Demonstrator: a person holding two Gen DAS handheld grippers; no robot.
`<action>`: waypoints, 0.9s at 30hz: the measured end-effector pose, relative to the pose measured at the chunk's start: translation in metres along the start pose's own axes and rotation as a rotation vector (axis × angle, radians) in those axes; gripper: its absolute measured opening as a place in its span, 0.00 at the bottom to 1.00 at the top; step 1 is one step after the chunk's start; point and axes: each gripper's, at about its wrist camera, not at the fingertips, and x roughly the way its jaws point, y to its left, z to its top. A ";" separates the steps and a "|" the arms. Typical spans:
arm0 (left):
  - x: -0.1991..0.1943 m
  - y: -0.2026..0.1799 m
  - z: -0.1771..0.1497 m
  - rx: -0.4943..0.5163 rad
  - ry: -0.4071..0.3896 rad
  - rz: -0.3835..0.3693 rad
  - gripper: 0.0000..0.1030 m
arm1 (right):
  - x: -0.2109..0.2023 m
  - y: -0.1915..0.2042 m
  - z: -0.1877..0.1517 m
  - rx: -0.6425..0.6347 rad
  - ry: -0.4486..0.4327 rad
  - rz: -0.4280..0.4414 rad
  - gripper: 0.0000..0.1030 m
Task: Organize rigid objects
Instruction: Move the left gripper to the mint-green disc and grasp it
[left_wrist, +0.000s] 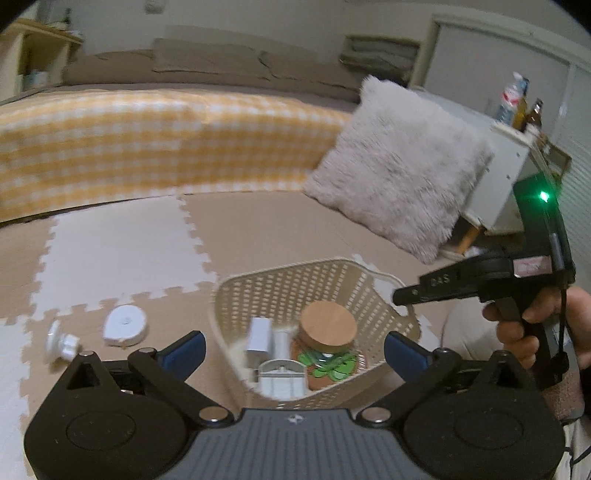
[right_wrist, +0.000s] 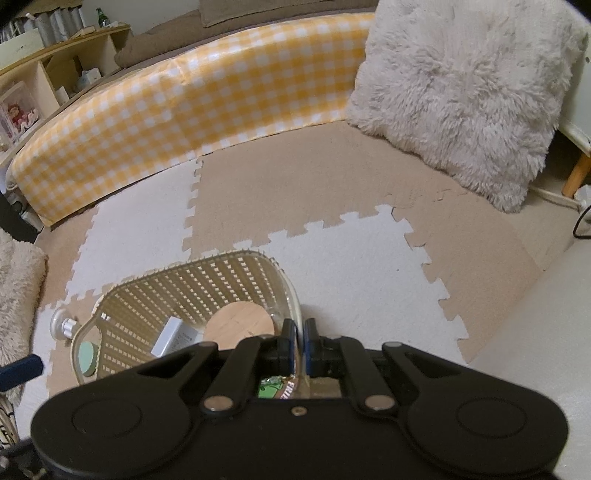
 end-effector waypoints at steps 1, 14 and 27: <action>-0.004 0.005 -0.001 -0.010 -0.013 0.013 0.99 | -0.001 0.001 0.000 -0.005 -0.006 -0.004 0.05; -0.015 0.077 -0.023 -0.194 -0.063 0.174 1.00 | 0.007 0.006 -0.006 -0.036 0.058 -0.033 0.05; 0.018 0.128 -0.059 -0.253 -0.007 0.302 1.00 | 0.007 0.003 -0.006 -0.023 0.058 -0.028 0.05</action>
